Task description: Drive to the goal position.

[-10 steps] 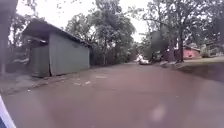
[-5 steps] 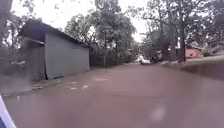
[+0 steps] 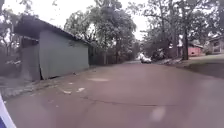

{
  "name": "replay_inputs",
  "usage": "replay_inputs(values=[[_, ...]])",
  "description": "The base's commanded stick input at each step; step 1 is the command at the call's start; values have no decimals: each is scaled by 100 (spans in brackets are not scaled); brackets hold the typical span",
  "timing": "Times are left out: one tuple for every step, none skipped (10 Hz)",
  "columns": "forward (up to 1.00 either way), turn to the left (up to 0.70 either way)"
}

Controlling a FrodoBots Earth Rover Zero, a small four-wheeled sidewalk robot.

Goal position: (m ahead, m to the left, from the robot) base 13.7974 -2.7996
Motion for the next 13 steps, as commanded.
replay_inputs(values=[[70,-35],[70,-35],[70,-35],[70,-24],[70,-9],[70,0],[70,0],[70,0],[70,0],[70,0],[70,-8],[70,-35],[70,-29]])
